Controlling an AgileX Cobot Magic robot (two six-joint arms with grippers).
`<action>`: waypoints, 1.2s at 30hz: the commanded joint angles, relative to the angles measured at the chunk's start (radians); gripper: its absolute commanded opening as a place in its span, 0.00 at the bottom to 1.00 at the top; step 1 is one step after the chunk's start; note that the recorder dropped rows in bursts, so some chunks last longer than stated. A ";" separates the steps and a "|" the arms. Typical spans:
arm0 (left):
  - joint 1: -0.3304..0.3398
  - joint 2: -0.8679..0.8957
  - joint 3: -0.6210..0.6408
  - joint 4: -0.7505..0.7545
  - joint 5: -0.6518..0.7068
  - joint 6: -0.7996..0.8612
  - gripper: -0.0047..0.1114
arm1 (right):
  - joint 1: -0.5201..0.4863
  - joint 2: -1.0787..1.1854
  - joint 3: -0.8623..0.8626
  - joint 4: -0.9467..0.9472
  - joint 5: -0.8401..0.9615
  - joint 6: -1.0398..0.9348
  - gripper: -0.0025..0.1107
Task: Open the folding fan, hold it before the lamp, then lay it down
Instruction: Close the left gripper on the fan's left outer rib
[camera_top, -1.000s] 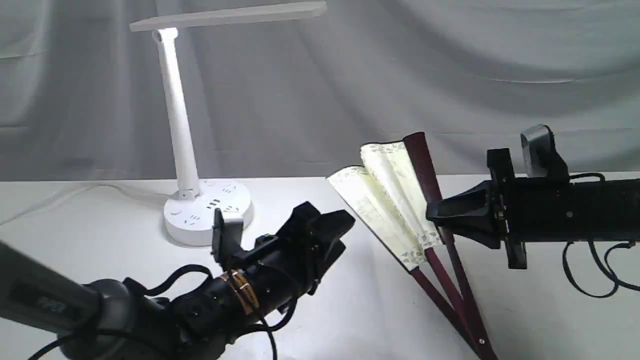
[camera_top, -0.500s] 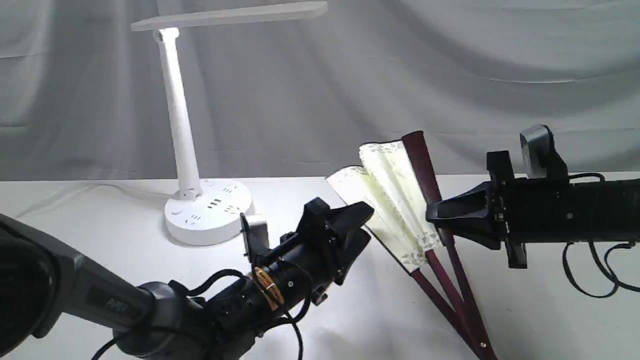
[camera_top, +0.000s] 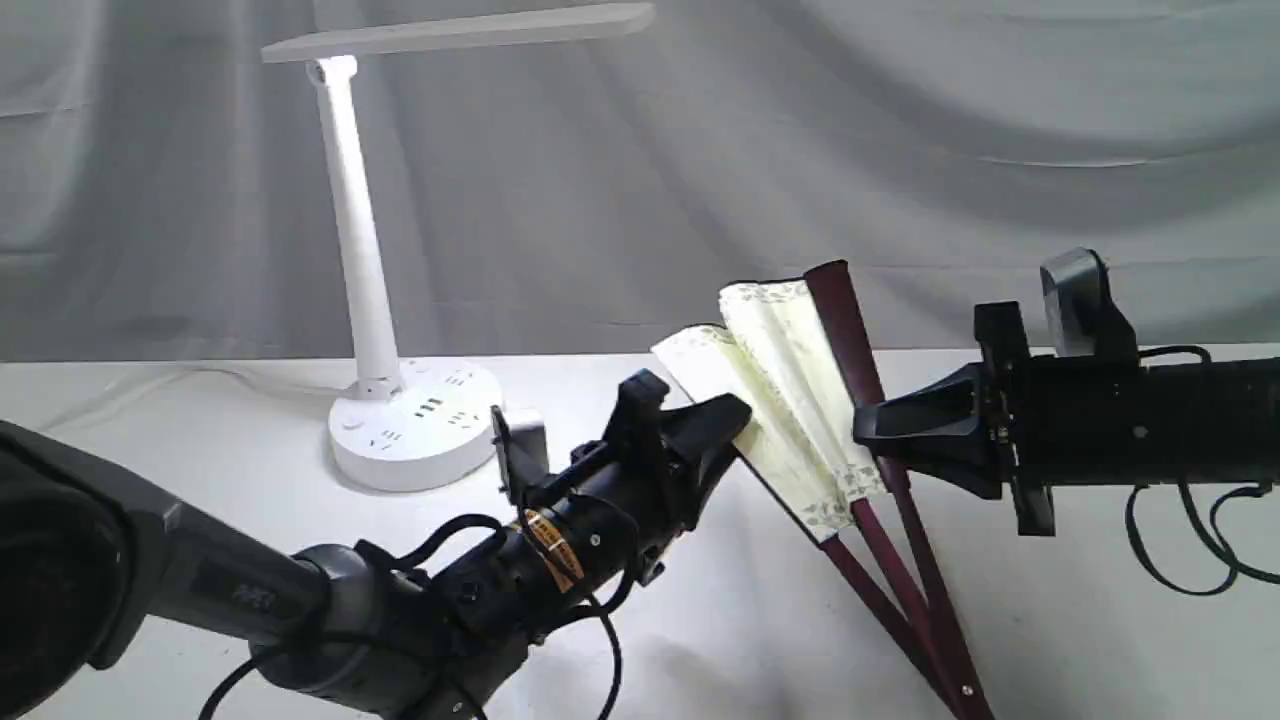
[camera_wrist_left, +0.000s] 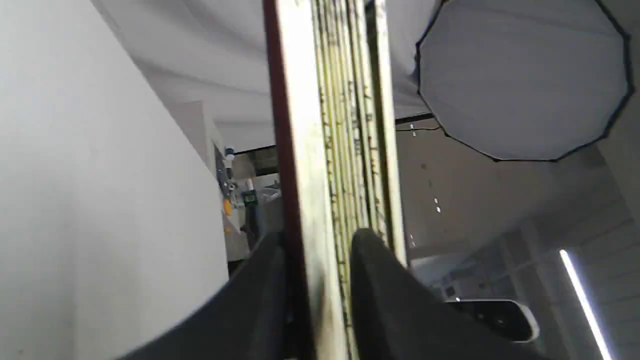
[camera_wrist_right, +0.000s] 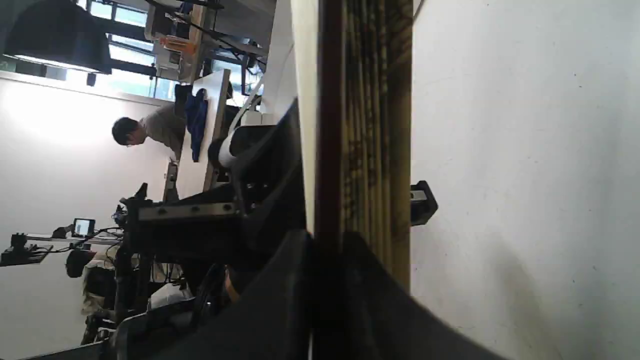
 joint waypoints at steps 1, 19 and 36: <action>-0.006 -0.001 -0.004 -0.033 0.034 -0.010 0.16 | -0.001 -0.013 0.002 0.008 0.017 -0.012 0.02; -0.006 -0.001 -0.004 -0.031 0.023 -0.006 0.38 | 0.037 -0.013 0.002 0.004 0.017 -0.012 0.02; -0.006 -0.001 -0.004 -0.022 -0.070 -0.062 0.04 | 0.037 -0.013 0.002 -0.002 0.017 -0.017 0.02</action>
